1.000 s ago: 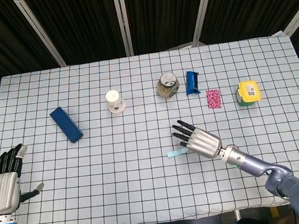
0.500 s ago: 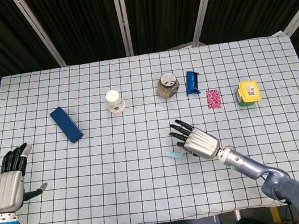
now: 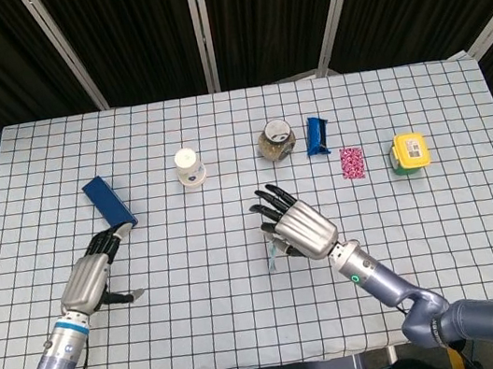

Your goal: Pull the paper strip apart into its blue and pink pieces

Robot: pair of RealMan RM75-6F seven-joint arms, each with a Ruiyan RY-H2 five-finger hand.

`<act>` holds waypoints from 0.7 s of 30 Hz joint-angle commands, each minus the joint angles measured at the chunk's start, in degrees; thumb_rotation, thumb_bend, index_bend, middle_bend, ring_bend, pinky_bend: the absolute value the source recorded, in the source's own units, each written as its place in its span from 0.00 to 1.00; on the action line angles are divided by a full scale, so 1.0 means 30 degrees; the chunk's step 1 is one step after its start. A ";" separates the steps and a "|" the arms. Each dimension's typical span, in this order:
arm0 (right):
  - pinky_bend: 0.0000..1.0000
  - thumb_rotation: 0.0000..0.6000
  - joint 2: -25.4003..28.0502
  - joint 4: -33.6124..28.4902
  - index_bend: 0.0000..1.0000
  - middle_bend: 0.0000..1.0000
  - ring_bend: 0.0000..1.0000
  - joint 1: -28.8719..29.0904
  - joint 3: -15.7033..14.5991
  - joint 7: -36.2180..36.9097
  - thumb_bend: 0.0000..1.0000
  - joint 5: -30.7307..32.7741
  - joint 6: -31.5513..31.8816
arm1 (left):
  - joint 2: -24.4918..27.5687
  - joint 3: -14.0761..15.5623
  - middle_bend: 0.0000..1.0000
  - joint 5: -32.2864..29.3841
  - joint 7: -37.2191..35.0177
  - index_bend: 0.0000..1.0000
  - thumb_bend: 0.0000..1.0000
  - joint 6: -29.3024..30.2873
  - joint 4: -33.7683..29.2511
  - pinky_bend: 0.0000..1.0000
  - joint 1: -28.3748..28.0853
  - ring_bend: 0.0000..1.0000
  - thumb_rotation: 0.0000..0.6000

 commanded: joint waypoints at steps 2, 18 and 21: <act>0.00 1.00 0.0833 -0.3150 0.75 0.18 0.00 0.0627 0.2105 -0.3604 0.46 0.3110 -0.1594 | -0.1042 -0.0831 0.00 -0.1474 0.0181 0.05 0.00 -0.1166 -0.0120 0.00 -0.1207 0.00 1.00; 0.00 1.00 -0.0531 -0.5509 0.76 0.17 0.00 0.1541 0.3838 -0.8695 0.46 0.9070 -0.1619 | -0.3337 -0.2704 0.00 -0.6740 0.2623 0.28 0.11 -0.2821 -0.0308 0.00 -0.4811 0.00 1.00; 0.00 1.00 -0.0798 -0.5494 0.76 0.17 0.00 0.1663 0.3869 -0.8895 0.46 0.9666 -0.1541 | -0.4048 -0.2793 0.00 -0.8103 0.3164 0.33 0.14 -0.2986 -0.0212 0.00 -0.5518 0.00 1.00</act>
